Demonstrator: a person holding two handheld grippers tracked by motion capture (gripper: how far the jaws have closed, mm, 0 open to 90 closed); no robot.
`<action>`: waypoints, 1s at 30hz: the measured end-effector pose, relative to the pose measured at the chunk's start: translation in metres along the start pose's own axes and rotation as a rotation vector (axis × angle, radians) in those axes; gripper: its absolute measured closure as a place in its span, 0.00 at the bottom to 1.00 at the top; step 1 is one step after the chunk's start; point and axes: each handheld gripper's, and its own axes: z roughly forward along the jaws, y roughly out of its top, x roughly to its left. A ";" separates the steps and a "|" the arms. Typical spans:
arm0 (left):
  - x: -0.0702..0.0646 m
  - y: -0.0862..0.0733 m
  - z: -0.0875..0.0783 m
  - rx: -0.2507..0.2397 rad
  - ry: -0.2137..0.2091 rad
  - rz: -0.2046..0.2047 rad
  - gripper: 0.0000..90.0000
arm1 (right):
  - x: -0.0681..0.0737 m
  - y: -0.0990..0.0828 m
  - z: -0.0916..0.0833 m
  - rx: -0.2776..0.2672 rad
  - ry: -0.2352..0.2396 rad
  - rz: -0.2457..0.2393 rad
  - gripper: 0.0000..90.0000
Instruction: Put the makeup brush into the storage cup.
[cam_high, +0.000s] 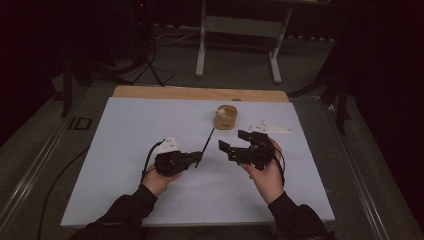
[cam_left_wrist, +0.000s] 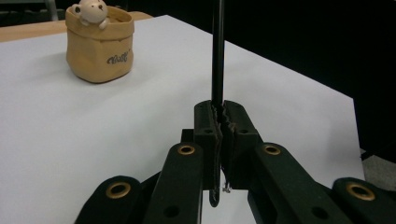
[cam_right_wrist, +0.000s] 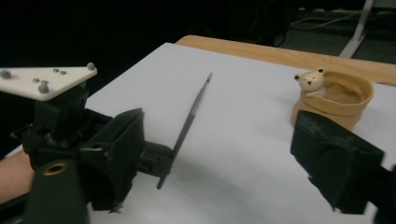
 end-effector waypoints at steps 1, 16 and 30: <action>0.000 0.000 0.000 0.000 0.004 -0.001 0.95 | 0.001 0.001 0.002 0.001 -0.005 0.000 0.23; -0.002 0.000 0.001 -0.002 0.001 -0.002 0.95 | 0.023 0.009 0.030 0.030 -0.095 0.143 0.47; -0.002 0.001 0.000 -0.031 -0.017 -0.003 0.95 | 0.034 0.010 0.052 0.055 -0.142 0.235 0.57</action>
